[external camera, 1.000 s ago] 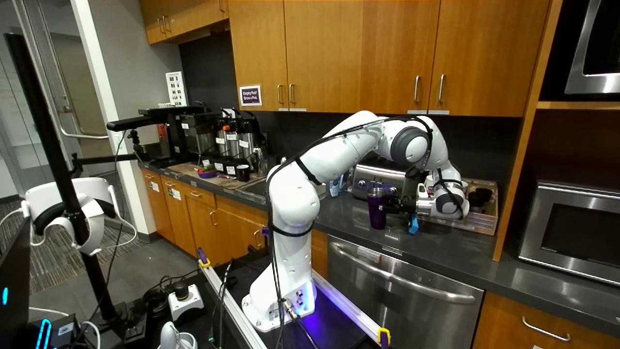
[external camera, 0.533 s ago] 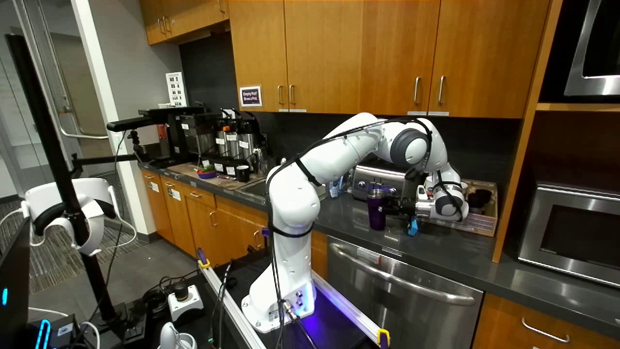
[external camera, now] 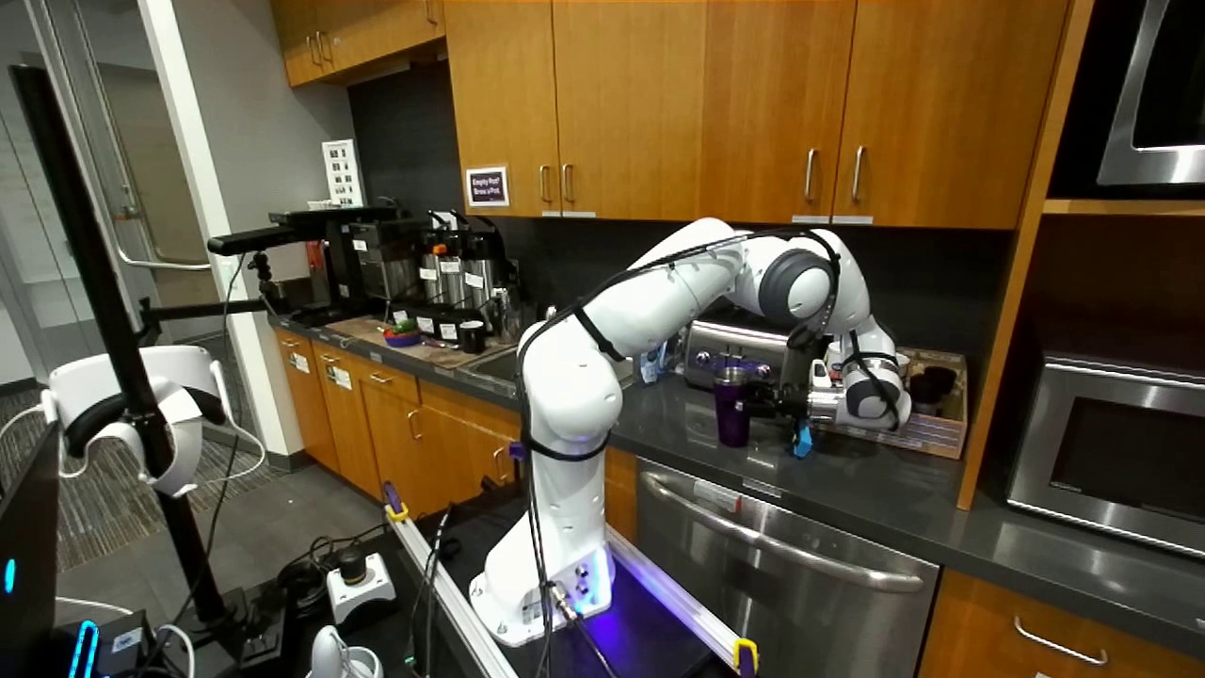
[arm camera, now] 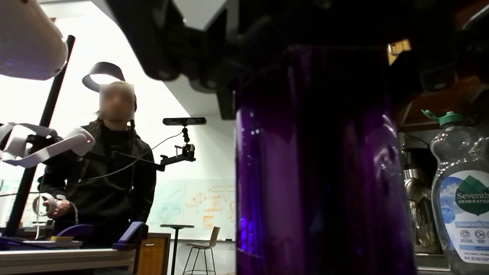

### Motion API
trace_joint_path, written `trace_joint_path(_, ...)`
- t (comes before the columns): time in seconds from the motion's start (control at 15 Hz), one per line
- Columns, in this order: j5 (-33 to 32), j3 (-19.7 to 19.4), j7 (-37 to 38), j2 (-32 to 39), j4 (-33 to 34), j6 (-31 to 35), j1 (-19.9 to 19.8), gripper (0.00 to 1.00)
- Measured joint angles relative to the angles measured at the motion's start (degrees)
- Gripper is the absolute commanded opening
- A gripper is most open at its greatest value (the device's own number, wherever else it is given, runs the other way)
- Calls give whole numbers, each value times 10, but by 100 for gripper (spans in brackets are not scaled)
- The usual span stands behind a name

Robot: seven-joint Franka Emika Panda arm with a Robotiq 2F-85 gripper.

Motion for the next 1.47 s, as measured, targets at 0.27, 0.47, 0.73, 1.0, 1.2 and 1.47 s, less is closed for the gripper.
trace_joint_path(0.27,0,0,0,0,0,0,0,98)
trace_joint_path(0.47,0,0,0,2,0,0,0,73)
trace_joint_path(0.73,0,0,0,3,0,0,0,100)
trace_joint_path(1.0,0,1,0,3,0,0,0,100)
trace_joint_path(1.2,0,1,0,4,0,0,0,100)
trace_joint_path(1.47,0,1,0,4,0,0,0,100)
